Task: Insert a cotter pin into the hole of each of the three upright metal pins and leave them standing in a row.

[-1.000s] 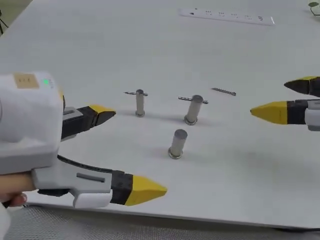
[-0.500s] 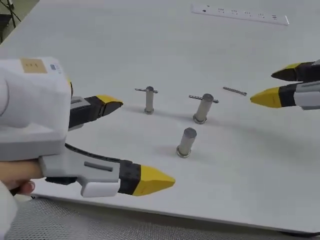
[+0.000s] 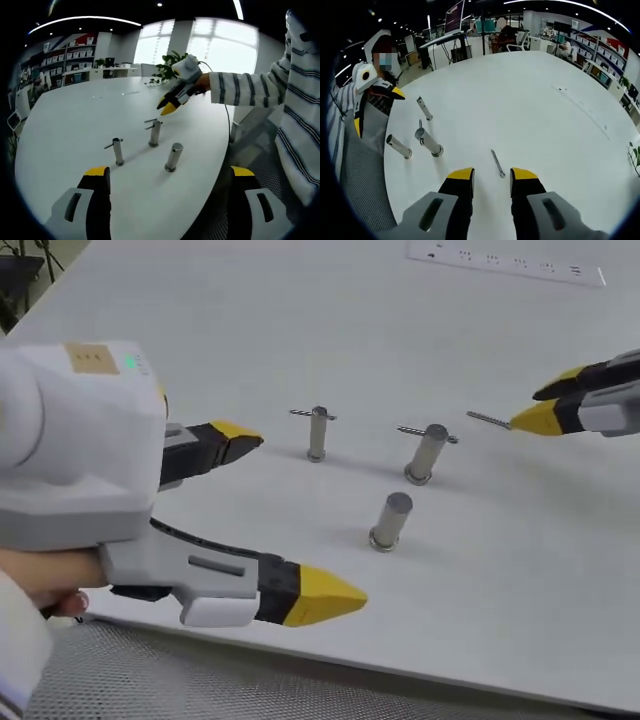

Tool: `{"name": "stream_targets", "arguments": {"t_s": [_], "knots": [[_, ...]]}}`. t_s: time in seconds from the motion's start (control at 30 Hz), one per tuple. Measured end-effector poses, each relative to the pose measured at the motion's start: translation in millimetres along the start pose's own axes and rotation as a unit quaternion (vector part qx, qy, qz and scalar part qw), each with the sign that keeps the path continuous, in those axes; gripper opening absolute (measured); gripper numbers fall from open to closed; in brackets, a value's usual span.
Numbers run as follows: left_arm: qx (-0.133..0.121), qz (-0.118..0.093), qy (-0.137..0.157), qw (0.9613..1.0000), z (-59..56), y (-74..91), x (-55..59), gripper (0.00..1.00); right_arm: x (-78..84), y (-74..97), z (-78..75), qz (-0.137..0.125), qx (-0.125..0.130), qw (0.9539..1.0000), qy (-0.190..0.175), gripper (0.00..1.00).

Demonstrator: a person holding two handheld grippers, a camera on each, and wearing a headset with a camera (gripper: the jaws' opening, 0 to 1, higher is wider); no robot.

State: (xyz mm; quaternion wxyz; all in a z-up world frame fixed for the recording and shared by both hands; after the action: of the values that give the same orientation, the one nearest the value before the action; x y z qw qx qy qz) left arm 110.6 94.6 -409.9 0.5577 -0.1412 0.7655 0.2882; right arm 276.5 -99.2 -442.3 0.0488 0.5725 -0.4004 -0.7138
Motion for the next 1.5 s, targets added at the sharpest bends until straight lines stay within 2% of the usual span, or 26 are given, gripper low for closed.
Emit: {"name": "stream_targets", "arguments": {"t_s": [0.13,0.37,0.43,0.83,1.17,1.5], "knots": [[-0.001,0.004,0.0,1.0,-0.3,-0.1,1.9,0.96,3.7,-8.1,-3.8,0.011,-0.001,0.9999,0.004,0.19],[0.001,0.01,0.003,0.9999,-1.6,0.4,4.7,0.92,17.6,-23.9,-9.2,0.045,0.0,0.9989,0.012,0.11],[0.0,0.009,0.005,0.9999,-2.0,0.4,4.5,0.92,19.3,-26.4,-10.2,0.048,0.002,0.9988,0.011,0.07],[0.002,0.012,0.006,0.9999,-4.5,-0.3,5.3,0.91,19.8,-31.9,-15.2,0.054,0.002,0.9982,0.024,0.01],[0.005,0.015,0.005,0.9999,-5.1,-2.4,5.5,0.9,17.5,-31.7,-8.3,0.075,-0.014,0.9921,0.1,0.0],[0.01,0.019,0.008,0.9997,-7.1,-2.6,7.1,0.89,15.8,-29.9,-4.8,0.076,-0.012,0.9901,0.117,0.0]]}}
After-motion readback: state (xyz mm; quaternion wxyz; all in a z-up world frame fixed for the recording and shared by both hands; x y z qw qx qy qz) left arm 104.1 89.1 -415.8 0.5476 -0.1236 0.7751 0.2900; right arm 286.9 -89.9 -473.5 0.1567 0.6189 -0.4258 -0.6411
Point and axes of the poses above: the centre of the closed fingertips' face, and the gripper's own axes: y roughly backward along the fingers, z roughly to its left, x roughly out of its underside, the point moved 2 cm from there along y, roughly backward along the fingers, and after that the axes turned 12 degrees about -z, right-handed, at the moved point
